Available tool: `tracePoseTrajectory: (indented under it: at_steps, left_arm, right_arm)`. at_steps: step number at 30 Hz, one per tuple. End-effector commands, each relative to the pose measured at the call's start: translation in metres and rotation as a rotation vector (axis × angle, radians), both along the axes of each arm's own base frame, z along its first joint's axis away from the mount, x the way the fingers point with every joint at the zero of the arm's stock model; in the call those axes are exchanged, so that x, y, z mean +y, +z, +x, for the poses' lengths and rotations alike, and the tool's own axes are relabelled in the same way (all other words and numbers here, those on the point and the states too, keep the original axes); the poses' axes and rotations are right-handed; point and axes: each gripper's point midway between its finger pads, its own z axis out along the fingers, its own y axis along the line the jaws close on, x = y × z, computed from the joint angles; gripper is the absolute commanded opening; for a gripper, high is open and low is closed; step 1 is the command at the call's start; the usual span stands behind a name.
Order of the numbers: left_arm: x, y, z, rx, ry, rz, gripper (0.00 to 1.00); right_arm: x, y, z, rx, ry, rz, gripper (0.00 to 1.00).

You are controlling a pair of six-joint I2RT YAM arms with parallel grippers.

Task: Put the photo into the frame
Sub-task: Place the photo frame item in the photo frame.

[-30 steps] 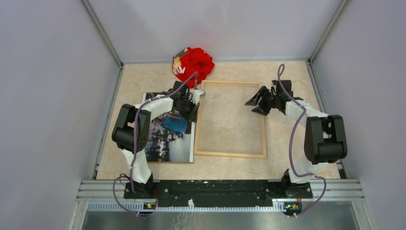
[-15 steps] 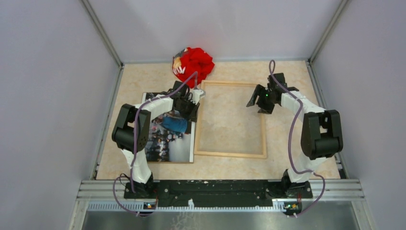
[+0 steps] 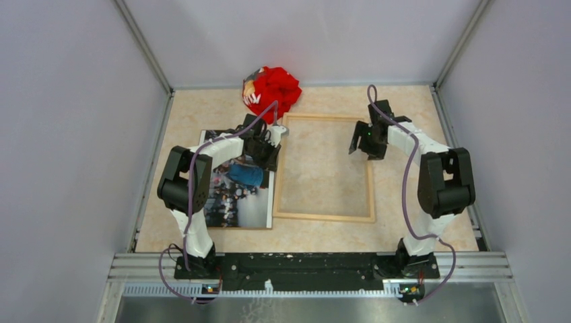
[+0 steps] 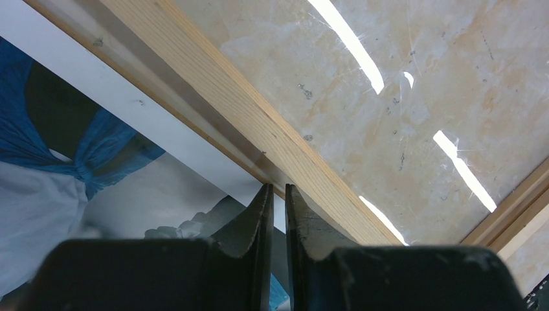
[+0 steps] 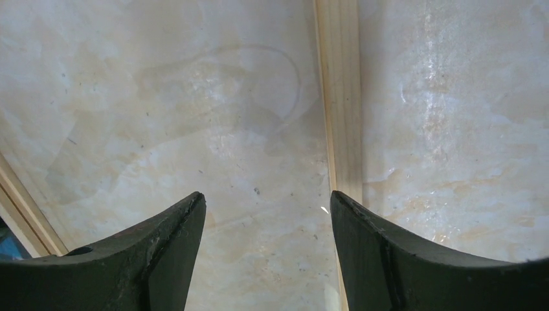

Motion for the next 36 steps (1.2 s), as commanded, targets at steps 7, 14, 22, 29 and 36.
tracePoseTrajectory:
  at_steps: [7,14,22,29,36]
  left_arm:
    - [-0.002,0.011,0.004,-0.034,0.0,-0.024,0.18]
    - [-0.003,0.013,0.004,-0.037,-0.004,-0.027,0.18]
    - [-0.001,0.013,0.005,-0.039,0.0,-0.023,0.18]
    - [-0.002,0.014,0.005,-0.04,0.002,-0.025,0.18]
    - [-0.001,0.013,0.006,-0.042,0.004,-0.021,0.18]
  right_arm:
    - [0.005,0.005,0.017,-0.017,0.033,-0.056,0.72]
    - [0.006,-0.003,0.02,0.004,0.045,-0.064,0.83]
    - [0.001,0.024,0.031,-0.061,0.036,-0.092,0.84]
    - [0.002,0.021,0.028,-0.053,0.042,-0.085,0.83]
    - [0.005,0.008,0.029,-0.032,0.042,-0.078,0.82]
